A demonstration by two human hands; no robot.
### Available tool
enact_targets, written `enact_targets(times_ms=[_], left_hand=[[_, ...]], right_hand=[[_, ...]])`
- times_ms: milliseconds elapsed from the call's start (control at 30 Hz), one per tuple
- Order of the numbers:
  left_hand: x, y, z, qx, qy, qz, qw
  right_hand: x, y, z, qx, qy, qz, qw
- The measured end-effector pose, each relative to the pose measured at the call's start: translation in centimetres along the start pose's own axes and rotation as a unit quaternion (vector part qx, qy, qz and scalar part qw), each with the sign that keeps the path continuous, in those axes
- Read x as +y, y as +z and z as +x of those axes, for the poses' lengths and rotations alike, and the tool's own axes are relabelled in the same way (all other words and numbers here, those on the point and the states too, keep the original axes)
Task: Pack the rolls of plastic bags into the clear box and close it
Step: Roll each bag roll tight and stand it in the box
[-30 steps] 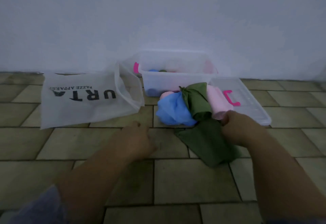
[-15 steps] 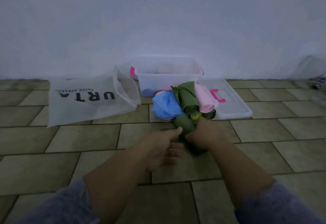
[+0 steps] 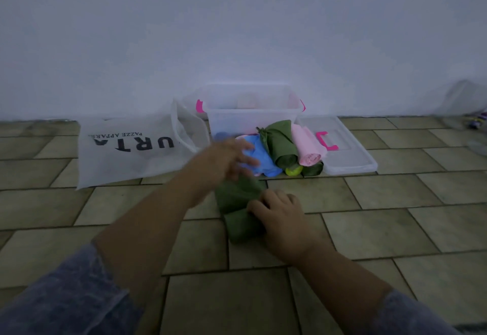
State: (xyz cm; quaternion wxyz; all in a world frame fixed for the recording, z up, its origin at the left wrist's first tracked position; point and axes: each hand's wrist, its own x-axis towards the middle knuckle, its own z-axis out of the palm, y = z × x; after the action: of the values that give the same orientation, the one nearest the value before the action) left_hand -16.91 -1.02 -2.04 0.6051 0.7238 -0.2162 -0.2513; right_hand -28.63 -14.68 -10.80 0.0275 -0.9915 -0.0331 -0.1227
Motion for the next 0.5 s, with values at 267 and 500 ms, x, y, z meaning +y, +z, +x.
enact_targets(times_ms=[267, 500], left_hand=[[-4.8, 2.4, -0.6, -0.087, -0.147, 0.287, 0.942], [-5.3, 2.1, -0.2, -0.058, -0.155, 0.234, 0.958]], right_hand=[[-2.3, 0.2, -0.9, -0.036, 0.144, 0.095, 0.984], [-4.1, 0.9, 0.5, -0.027, 0.204, 0.092, 0.974]])
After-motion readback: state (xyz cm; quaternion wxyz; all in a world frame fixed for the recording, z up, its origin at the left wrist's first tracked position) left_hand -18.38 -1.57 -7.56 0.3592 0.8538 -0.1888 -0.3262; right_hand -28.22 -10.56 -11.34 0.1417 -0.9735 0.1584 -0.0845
